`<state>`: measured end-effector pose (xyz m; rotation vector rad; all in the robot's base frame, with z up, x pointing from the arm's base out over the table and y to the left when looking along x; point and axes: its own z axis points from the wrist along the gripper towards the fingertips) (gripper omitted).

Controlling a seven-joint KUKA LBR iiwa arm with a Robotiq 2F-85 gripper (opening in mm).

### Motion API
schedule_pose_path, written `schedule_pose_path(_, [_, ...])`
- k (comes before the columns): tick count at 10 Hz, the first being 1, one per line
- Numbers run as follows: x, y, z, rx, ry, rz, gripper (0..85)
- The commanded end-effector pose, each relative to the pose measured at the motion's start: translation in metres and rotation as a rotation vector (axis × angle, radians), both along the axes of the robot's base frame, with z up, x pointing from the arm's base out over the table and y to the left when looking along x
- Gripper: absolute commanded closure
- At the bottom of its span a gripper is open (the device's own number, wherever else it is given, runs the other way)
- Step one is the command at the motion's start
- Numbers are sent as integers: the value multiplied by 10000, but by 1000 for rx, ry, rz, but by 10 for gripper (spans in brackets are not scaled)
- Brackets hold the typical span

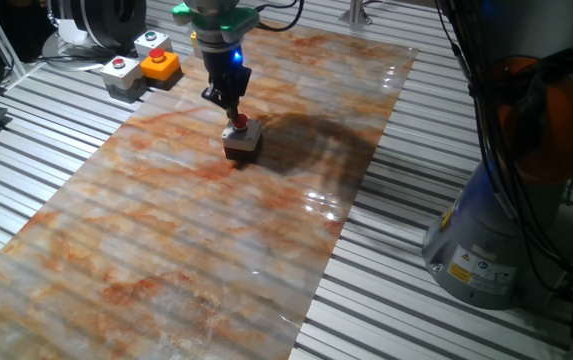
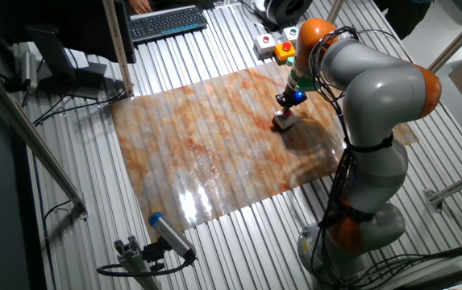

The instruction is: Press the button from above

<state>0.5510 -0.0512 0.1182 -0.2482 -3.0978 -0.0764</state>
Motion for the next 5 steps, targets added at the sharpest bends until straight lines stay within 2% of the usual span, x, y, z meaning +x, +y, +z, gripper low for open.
schedule_pose_path(1, [0,0,10,0,-1,0,850])
schedule_pose_path(5, [7,5,4,-2,-2,-1,850])
